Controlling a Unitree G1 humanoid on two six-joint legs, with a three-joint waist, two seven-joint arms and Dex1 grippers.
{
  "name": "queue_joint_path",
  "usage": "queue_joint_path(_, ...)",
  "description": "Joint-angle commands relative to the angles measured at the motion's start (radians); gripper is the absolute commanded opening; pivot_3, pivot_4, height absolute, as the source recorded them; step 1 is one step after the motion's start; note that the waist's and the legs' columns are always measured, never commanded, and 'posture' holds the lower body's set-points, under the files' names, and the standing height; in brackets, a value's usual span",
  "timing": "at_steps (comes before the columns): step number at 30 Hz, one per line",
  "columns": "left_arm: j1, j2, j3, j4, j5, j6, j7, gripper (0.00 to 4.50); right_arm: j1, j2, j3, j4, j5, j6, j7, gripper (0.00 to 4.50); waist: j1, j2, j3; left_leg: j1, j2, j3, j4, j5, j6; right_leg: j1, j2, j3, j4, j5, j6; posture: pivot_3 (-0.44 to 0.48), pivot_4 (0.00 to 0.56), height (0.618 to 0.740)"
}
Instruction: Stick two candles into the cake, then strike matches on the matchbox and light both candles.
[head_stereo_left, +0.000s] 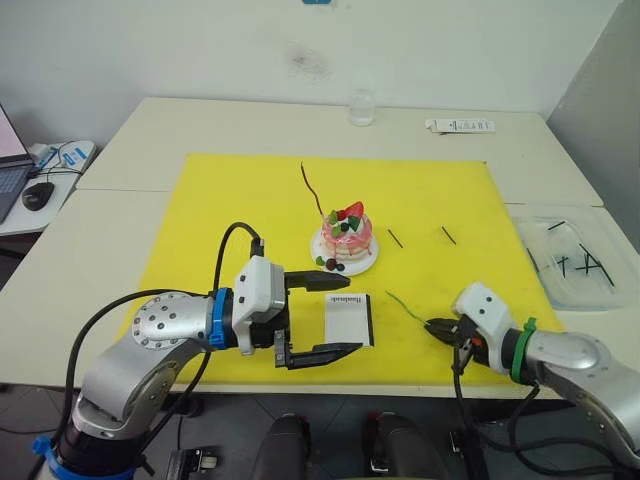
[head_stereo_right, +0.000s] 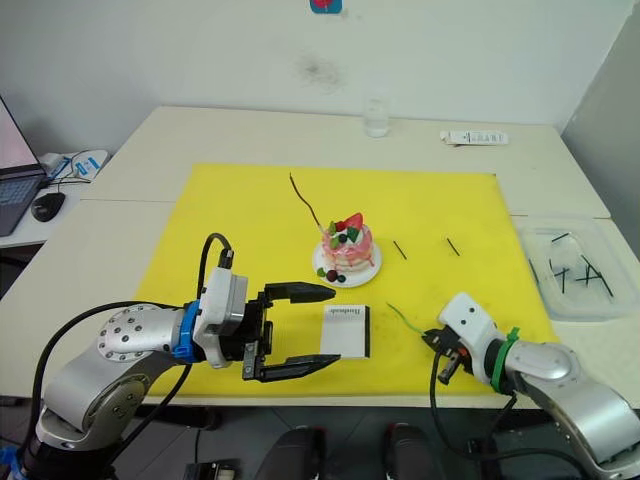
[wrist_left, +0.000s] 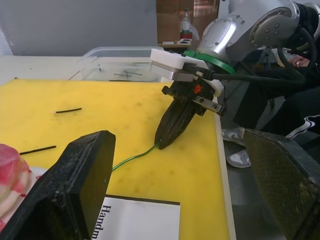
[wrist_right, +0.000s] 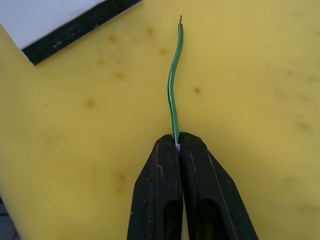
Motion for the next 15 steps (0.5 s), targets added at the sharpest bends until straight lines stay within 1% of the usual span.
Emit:
queue_joint_path(1, -0.025, -0.018, -0.030, 0.005, 0.031, -0.032, 0.012, 4.50, -0.003, -0.086, -0.108, 0.054, 0.001, -0.084, 0.110, 0.04, 0.002, 0.000, 0.000, 0.000, 0.000, 0.000, 0.000, 0.000, 0.000, 0.000, 0.000, 0.000, 0.000, 0.000, 0.000, 0.000, 0.150, 0.740)
queue_joint_path(4, -0.046, -0.044, -0.069, 0.012, 0.053, -0.045, 0.019, 4.50, 0.058, -0.177, -0.203, 0.142, -0.015, -0.211, 0.244, 0.04, 0.009, 0.000, 0.000, 0.000, -0.001, 0.000, 0.000, 0.000, 0.000, 0.000, 0.000, 0.000, -0.001, 0.000, 0.000, 0.000, 0.150, 0.740)
queue_joint_path(5, -0.054, -0.055, -0.079, 0.015, 0.053, -0.048, 0.019, 4.50, 0.090, -0.197, -0.241, 0.188, -0.028, -0.283, 0.293, 0.04, 0.011, 0.000, 0.000, -0.001, -0.001, 0.000, 0.000, 0.000, 0.000, 0.000, 0.000, 0.000, -0.001, 0.000, 0.000, 0.000, 0.150, 0.740)
queue_joint_path(7, -0.062, -0.076, -0.098, 0.027, 0.062, -0.060, 0.018, 4.50, 0.150, -0.212, -0.308, 0.287, -0.045, -0.417, 0.376, 0.04, 0.017, 0.000, 0.000, -0.001, 0.000, 0.000, 0.000, 0.000, 0.000, 0.000, 0.000, 0.000, -0.002, 0.000, 0.000, 0.000, 0.150, 0.740)
queue_joint_path(10, -0.064, -0.098, -0.129, 0.043, 0.085, -0.087, 0.006, 4.50, 0.203, -0.209, -0.362, 0.440, -0.084, -0.662, 0.487, 0.04, 0.021, 0.000, 0.000, -0.001, 0.000, 0.000, 0.000, 0.000, 0.000, 0.001, 0.001, 0.000, -0.003, 0.000, 0.000, 0.000, 0.150, 0.740)
queue_joint_path(13, -0.066, -0.113, -0.146, 0.044, 0.089, -0.094, 0.003, 4.50, 0.221, -0.211, -0.398, 0.576, -0.093, -0.800, 0.562, 0.04, 0.016, 0.001, -0.001, 0.000, 0.000, 0.001, 0.000, 0.000, 0.000, 0.001, 0.003, 0.001, -0.002, 0.000, 0.000, 0.000, 0.150, 0.740)
queue_joint_path(15, -0.070, -0.120, -0.160, 0.043, 0.100, -0.095, 0.008, 4.50, 0.244, -0.224, -0.419, 0.637, -0.095, -0.871, 0.621, 0.04, 0.017, 0.001, -0.001, 0.001, 0.001, 0.001, 0.000, 0.000, 0.000, 0.001, 0.003, 0.001, 0.000, 0.000, 0.000, 0.000, 0.150, 0.740)
